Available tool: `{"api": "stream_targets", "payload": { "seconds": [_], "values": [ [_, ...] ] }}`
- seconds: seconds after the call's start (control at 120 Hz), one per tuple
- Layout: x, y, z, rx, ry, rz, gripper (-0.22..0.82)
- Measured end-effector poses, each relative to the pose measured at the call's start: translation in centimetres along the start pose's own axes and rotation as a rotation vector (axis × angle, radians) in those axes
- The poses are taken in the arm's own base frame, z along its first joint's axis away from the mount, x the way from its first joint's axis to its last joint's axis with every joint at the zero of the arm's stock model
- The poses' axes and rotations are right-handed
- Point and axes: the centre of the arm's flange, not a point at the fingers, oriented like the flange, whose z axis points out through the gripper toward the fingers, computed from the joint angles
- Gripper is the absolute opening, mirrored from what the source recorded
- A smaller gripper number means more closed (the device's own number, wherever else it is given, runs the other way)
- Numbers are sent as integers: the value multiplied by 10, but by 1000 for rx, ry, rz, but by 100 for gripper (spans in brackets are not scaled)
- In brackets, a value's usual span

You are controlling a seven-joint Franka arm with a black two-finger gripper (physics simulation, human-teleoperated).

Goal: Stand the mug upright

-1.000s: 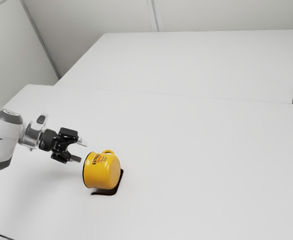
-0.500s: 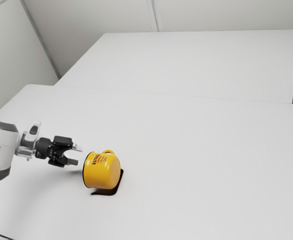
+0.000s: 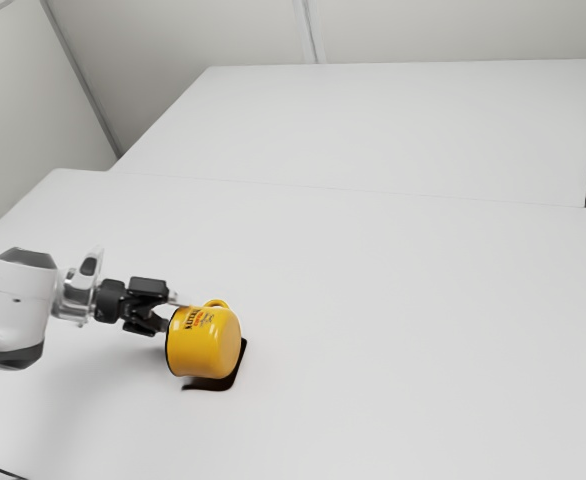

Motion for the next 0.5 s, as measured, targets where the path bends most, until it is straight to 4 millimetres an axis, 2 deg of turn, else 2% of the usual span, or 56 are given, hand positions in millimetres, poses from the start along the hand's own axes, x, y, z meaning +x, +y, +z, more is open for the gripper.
{"api": "stream_targets", "payload": {
  "seconds": [0.242, 0.275, 0.408, 0.5],
  "values": [
    [1, 9, 15, -13, -8, 21, 59],
    [1, 8, 15, -12, -4, 20, 54],
    [1, 7, 14, -6, 6, 17, 18],
    [2, 7, 13, 2, 8, 15, 2]
  ]
}}
